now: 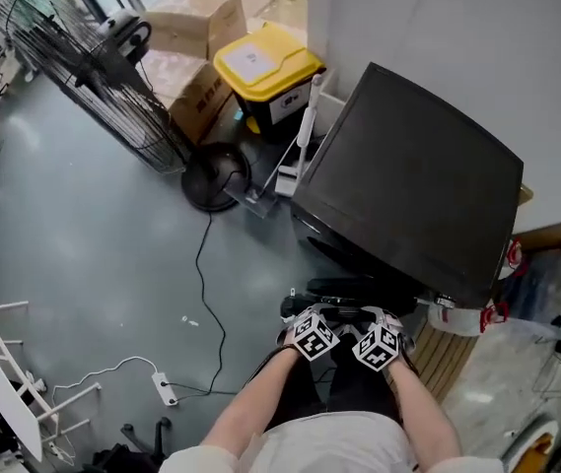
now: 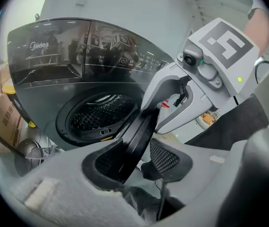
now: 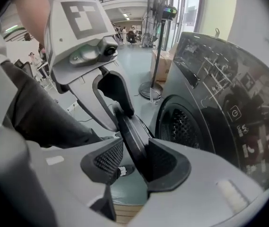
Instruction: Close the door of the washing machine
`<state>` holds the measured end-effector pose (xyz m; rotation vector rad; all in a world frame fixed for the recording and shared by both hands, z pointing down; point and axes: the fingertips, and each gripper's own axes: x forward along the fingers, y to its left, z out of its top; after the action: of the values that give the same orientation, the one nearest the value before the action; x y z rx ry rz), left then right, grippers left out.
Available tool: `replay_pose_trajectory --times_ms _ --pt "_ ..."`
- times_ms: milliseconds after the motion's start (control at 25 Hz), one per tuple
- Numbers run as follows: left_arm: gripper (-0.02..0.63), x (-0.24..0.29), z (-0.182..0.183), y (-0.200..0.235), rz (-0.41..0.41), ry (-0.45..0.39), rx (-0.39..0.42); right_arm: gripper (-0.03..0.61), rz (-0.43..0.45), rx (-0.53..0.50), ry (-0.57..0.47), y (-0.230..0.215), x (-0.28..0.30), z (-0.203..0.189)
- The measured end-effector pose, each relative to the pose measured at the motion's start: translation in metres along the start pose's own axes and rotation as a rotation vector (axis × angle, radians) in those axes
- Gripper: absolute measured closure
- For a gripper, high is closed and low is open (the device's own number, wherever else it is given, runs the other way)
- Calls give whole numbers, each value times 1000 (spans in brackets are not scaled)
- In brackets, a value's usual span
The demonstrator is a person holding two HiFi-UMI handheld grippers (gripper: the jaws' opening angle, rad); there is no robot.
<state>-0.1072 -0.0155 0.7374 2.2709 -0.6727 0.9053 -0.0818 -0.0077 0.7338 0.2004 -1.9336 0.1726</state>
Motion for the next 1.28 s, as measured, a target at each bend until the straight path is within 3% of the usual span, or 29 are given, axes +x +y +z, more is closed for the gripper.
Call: replay_pose_trajectory --times_ms 200,800,1080,1280 --pt "434 1 4 -1 -53 25 -4 407 -58 32 17 -4 -4 4" --pt "420 4 30 39 -51 23 87 402 -195 157 -94 -44 1 24" --pt "406 5 40 51 -23 36 88 372 -262 435 -202 -61 -10 30" --pt "391 0 47 64 112 3 10 437 -343 681 -296 -71 -30 20"
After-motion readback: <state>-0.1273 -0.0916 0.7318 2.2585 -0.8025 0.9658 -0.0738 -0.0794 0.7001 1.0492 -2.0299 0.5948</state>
